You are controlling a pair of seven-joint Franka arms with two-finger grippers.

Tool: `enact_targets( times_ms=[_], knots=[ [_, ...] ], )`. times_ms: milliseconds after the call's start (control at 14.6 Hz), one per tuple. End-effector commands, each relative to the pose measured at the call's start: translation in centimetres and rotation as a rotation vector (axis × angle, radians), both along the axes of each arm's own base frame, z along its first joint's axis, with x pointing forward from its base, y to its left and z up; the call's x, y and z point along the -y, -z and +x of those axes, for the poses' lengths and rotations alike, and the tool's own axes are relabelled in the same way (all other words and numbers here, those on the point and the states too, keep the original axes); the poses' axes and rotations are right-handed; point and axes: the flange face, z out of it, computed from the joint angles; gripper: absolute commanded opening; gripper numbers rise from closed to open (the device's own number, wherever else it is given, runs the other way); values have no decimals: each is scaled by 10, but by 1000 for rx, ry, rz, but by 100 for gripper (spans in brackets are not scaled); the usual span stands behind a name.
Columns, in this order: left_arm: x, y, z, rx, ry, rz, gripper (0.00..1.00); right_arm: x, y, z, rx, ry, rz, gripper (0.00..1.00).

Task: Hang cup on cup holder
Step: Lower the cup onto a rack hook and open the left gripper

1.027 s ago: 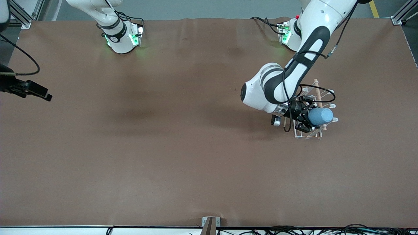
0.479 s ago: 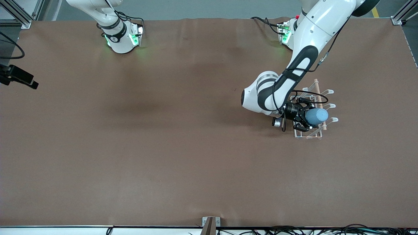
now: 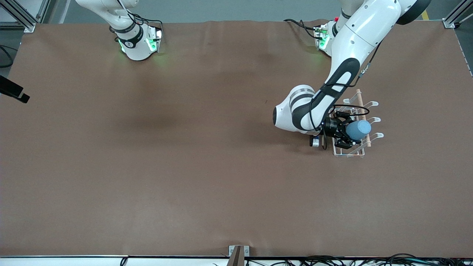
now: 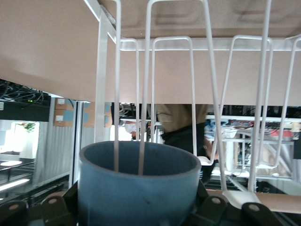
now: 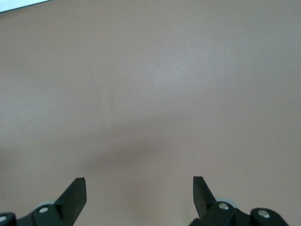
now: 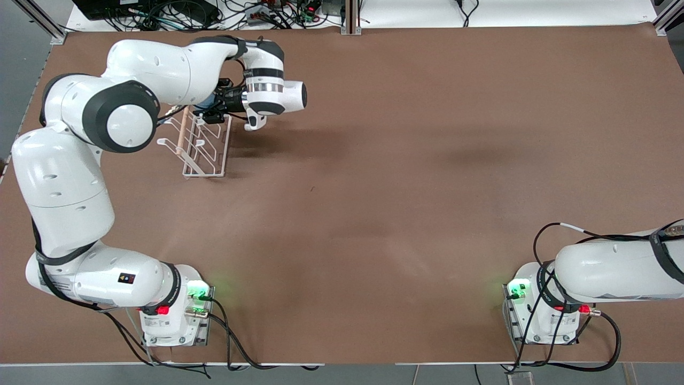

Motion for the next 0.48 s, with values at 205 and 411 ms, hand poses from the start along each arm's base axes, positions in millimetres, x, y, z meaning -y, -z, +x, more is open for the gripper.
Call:
enact_targets(
  times_ms=[205, 411],
  knots=[
    [1, -30, 16, 36, -66, -43, 100, -12, 2, 4, 10, -32, -60, 100],
    [5, -77, 39, 167, -124, -113, 100, -16, 2, 4, 8, -37, -58, 100]
  ],
)
